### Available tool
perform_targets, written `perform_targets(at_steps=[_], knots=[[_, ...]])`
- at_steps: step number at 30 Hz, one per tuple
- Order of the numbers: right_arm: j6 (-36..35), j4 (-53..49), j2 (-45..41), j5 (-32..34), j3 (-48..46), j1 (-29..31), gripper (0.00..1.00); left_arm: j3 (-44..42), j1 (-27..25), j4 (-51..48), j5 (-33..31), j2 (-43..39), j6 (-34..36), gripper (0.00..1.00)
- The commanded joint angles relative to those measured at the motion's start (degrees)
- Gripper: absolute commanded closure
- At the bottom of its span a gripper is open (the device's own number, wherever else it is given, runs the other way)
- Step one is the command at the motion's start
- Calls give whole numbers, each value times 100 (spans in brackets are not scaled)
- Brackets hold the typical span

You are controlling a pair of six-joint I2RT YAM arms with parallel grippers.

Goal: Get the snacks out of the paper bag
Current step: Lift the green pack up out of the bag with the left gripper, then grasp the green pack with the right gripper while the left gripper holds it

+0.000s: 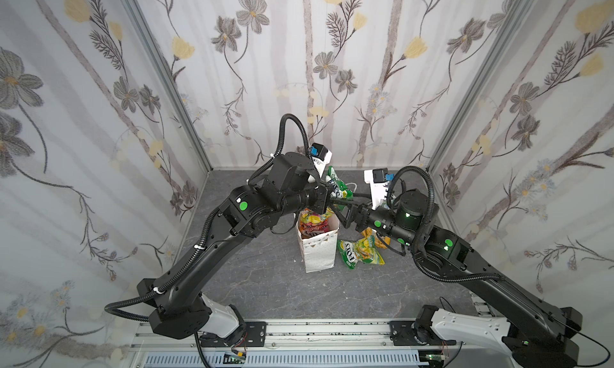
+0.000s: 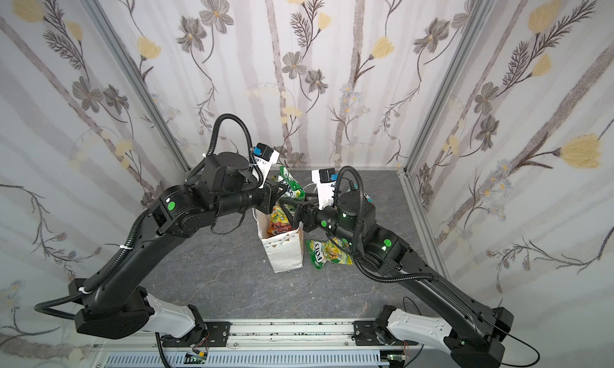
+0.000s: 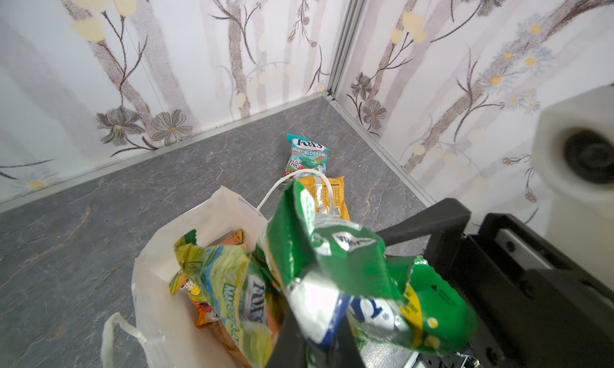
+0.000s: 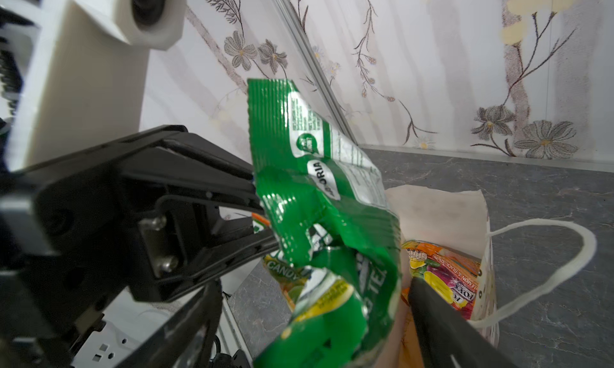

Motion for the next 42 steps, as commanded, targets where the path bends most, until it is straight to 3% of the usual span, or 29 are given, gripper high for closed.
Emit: perform_targets(at_steps=[1, 8, 15, 24, 35, 42], knots=[[30, 362, 86, -185, 33, -1, 25, 86, -88, 270, -66, 10, -18, 100], [87, 442, 124, -192, 11, -1, 46, 81, -244, 245, -140, -3, -21, 100], [118, 443, 57, -164, 12, -1, 76, 84, -266, 217, -368, -28, 54, 99], [197, 494, -102, -180, 29, -1, 99, -41, -274, 362, -444, -225, 114, 70], [264, 642, -410, -162, 133, -272, 100, -449, -314, 714, 84, -795, 201, 41], [499, 741, -598, -672, 142, -1128, 100, -909, -493, 1085, 745, -1184, 359, 23]])
